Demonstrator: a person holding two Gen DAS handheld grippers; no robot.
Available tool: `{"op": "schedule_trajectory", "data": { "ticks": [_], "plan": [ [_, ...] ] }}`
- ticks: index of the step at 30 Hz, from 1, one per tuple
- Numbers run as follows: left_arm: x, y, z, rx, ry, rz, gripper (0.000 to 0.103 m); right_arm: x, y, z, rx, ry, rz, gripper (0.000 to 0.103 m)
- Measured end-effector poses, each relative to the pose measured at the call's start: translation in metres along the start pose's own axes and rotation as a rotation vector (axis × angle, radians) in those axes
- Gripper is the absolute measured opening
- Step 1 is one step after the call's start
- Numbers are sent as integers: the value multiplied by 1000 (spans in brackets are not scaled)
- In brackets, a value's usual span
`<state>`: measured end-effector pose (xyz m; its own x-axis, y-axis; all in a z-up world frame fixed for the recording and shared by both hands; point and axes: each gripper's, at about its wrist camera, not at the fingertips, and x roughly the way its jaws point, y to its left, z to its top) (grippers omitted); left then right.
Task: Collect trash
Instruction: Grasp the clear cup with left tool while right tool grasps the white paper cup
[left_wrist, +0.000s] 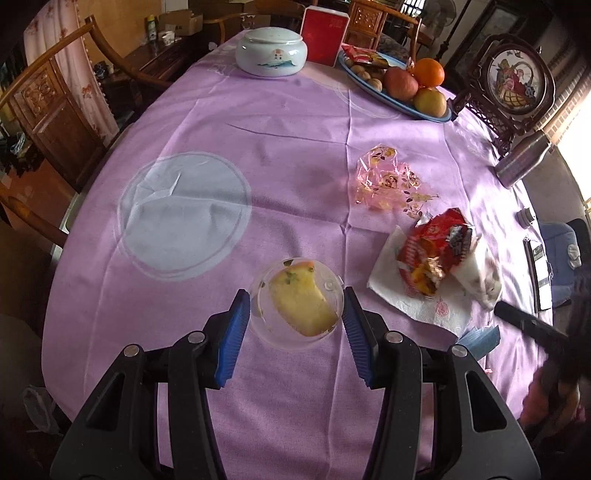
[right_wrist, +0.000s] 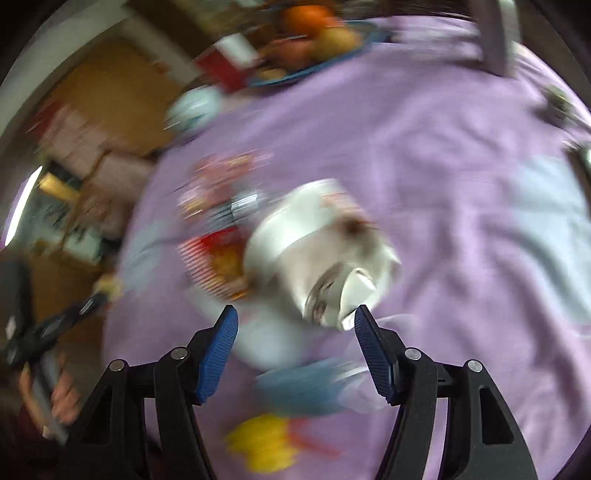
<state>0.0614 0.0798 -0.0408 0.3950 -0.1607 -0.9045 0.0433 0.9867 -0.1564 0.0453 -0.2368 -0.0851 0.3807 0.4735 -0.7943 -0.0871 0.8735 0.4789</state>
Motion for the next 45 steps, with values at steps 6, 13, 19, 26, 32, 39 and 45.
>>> {"op": "schedule_trajectory", "data": {
  "ticks": [6,13,19,26,32,39,45],
  "plan": [
    [3,-3,-1,-3,4,-18,51,-12,7,2,-93,-65,-162,65],
    [-3,3,-7,-28,-1,3,51,3,-18,10,-72,-38,-217,79],
    [-8,15,-12,-60,4,31,51,24,-8,7,-178,-16,-283,84],
    [-7,13,-16,-51,13,34,51,44,-6,0,-235,33,-340,84],
    [-6,12,-12,-44,3,12,51,21,-2,0,-231,-23,-332,63],
    [-2,1,-4,-8,-7,-35,51,-32,14,5,-236,-137,-330,57],
    [-1,-4,-2,10,-14,-62,51,-35,8,7,-183,-144,-327,57]
  ]
}}
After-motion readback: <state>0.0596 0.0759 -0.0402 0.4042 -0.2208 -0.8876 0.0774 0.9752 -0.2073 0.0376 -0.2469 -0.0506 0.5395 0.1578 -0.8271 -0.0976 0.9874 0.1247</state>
